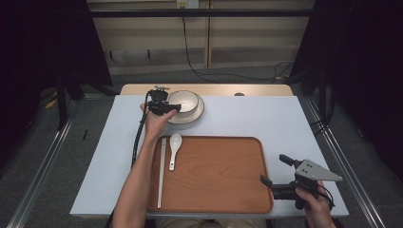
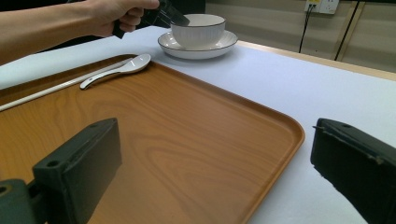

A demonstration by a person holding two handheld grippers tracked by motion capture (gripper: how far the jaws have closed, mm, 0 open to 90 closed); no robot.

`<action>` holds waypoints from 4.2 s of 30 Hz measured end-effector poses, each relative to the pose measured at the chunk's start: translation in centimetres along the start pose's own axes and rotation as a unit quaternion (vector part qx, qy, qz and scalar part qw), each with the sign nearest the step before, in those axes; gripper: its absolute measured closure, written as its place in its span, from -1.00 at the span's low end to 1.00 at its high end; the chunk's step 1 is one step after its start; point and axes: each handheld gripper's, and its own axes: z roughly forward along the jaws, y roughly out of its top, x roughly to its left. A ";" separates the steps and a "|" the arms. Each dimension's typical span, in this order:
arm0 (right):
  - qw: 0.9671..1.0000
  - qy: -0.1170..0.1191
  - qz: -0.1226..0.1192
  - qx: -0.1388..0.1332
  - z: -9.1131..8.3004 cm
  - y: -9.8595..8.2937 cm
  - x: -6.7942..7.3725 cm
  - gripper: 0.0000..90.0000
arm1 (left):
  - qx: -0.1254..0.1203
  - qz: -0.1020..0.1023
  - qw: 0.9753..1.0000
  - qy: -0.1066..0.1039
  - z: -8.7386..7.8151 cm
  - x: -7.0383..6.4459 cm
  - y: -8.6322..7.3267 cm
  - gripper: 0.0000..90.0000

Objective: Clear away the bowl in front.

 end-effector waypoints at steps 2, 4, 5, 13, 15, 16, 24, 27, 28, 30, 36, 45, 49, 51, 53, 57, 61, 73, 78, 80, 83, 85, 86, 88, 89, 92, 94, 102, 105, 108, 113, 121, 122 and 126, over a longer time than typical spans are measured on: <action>1.000 0.001 0.001 0.000 0.0 0.0 0.0 -0.97 | 0.004 -0.002 1.000 0.004 0.2 0.0 0.1 -0.03; 1.000 0.000 0.003 0.001 0.1 0.0 0.0 -0.96 | 0.025 -0.001 1.000 0.015 0.7 0.0 0.3 0.11; 1.000 -0.002 0.003 0.000 0.1 0.0 0.1 -0.96 | 0.033 0.000 0.999 0.015 0.7 0.1 0.3 0.11; 1.000 0.000 0.002 0.001 0.1 0.0 -0.1 -0.96 | 0.040 -0.074 0.996 0.005 1.7 0.6 -0.1 0.41; 1.000 0.001 0.003 0.002 0.1 0.0 0.0 -0.97 | 0.039 -0.081 0.996 -0.003 1.8 1.0 -0.1 0.49; 1.000 0.001 0.003 0.001 0.1 0.0 0.0 -0.96 | 0.036 -0.093 0.995 -0.011 1.8 1.1 -0.1 0.52; 1.000 0.001 0.004 0.000 0.0 0.0 -0.1 -0.96 | 0.039 -0.093 0.995 -0.015 1.9 1.5 0.0 0.70; 1.000 0.001 0.004 0.001 0.0 0.0 -0.1 -0.96 | 0.040 -0.085 0.996 -0.007 1.9 1.4 0.1 0.72; 1.000 0.002 0.004 0.001 0.0 0.0 -0.1 -0.97 | 0.040 -0.081 0.996 -0.006 1.9 1.4 0.2 0.72; 1.000 0.003 0.005 0.002 0.0 0.0 -0.1 -0.96 | 0.039 -0.078 0.996 -0.006 1.9 1.6 0.2 0.76; 1.000 0.003 0.003 0.002 0.1 0.0 -0.1 -0.97 | 0.042 -0.084 0.996 -0.010 1.9 1.8 0.4 0.81; 1.000 0.000 0.003 0.001 0.0 -0.1 -0.2 -0.96 | 0.024 -0.110 0.993 -0.017 1.5 1.9 0.3 0.82; 1.000 0.000 0.001 0.000 -0.1 -0.1 -0.2 -0.96 | 0.031 -0.102 0.994 -0.007 1.2 1.8 0.5 0.83; 1.000 0.000 0.002 0.000 -0.1 -0.1 -0.2 -0.96 | 0.032 -0.103 0.994 -0.005 1.1 1.8 0.5 0.82; 1.000 0.001 0.002 0.000 0.0 0.0 -0.2 -0.96 | 0.032 -0.096 0.995 -0.003 0.9 1.8 0.5 0.83; 1.000 0.001 0.002 0.000 -0.1 0.0 -0.2 -0.96 | 0.021 -0.095 0.995 0.009 0.6 1.7 0.4 0.83; 1.000 -0.001 0.002 0.000 0.0 -0.1 -0.3 -0.96 | 0.015 -0.101 0.995 -0.001 0.3 2.0 0.4 0.83; 1.000 -0.003 0.006 -0.003 -0.2 0.0 -0.2 -0.96 | 0.001 -0.084 0.996 -0.013 -2.2 1.8 0.7 0.82; 1.000 -0.001 0.004 -0.003 -0.1 0.0 -0.2 -0.96 | -0.004 -0.082 0.997 -0.014 -3.3 2.3 0.4 0.82; 1.000 -0.001 0.004 -0.002 -0.1 0.0 -0.2 -0.96 | -0.011 -0.084 0.996 -0.015 -3.8 2.4 0.4 0.82; 1.000 -0.005 0.008 -0.006 -0.1 0.0 -0.2 -0.96 | -0.018 -0.079 0.996 -0.027 -4.8 2.4 0.3 0.82; 1.000 -0.005 0.008 -0.007 0.0 -0.1 -0.1 -0.95 | -0.028 -0.076 0.996 -0.022 -5.3 2.3 0.2 0.82; 1.000 -0.006 0.010 -0.008 0.0 0.0 -0.1 -0.95 | -0.031 -0.076 0.996 -0.021 -5.5 2.2 0.1 0.82; 1.000 -0.005 0.009 -0.010 -0.1 0.0 0.0 -0.95 | -0.030 -0.071 0.997 -0.030 -5.9 2.1 0.0 0.82; 1.000 -0.004 0.009 -0.012 -0.1 0.0 0.0 -0.96 | -0.028 -0.068 0.997 -0.030 -6.0 2.0 -0.1 0.82; 1.000 -0.005 0.010 -0.013 -0.1 0.0 0.0 -0.95 | -0.026 -0.060 0.997 -0.035 -6.4 1.7 -0.2 0.82; 1.000 -0.003 0.009 -0.013 -0.1 0.0 0.0 -0.95 | -0.029 -0.060 0.997 -0.038 -6.7 1.3 -0.4 0.82; 1.000 -0.004 0.008 -0.015 0.1 0.0 0.1 -0.95 | -0.037 -0.052 0.997 -0.045 -7.3 0.1 -1.0 0.82; 1.000 -0.003 0.004 -0.016 0.1 0.0 0.0 -0.96 | -0.033 -0.038 0.998 -0.049 -7.5 -0.5 -1.3 0.82; 1.000 -0.005 0.003 -0.013 0.2 0.0 0.0 -0.96 | -0.034 -0.036 0.997 -0.061 -7.7 -1.2 -1.6 0.82; 1.000 -0.003 0.010 -0.017 0.1 0.0 0.1 -0.95 | -0.034 -0.029 0.997 -0.070 -7.5 -2.3 -1.8 0.82; 1.000 0.000 0.013 -0.017 0.2 0.0 0.1 -0.95 | -0.032 -0.026 0.995 -0.090 -7.3 -3.8 -2.5 0.82; 1.000 0.000 0.012 -0.017 0.2 0.0 0.1 -0.96 | -0.029 -0.022 0.995 -0.092 -7.3 -3.9 -2.5 0.82; 1.000 -0.001 0.013 -0.017 0.2 0.0 0.1 -0.96 | -0.029 -0.019 0.994 -0.102 -7.0 -4.8 -2.6 0.82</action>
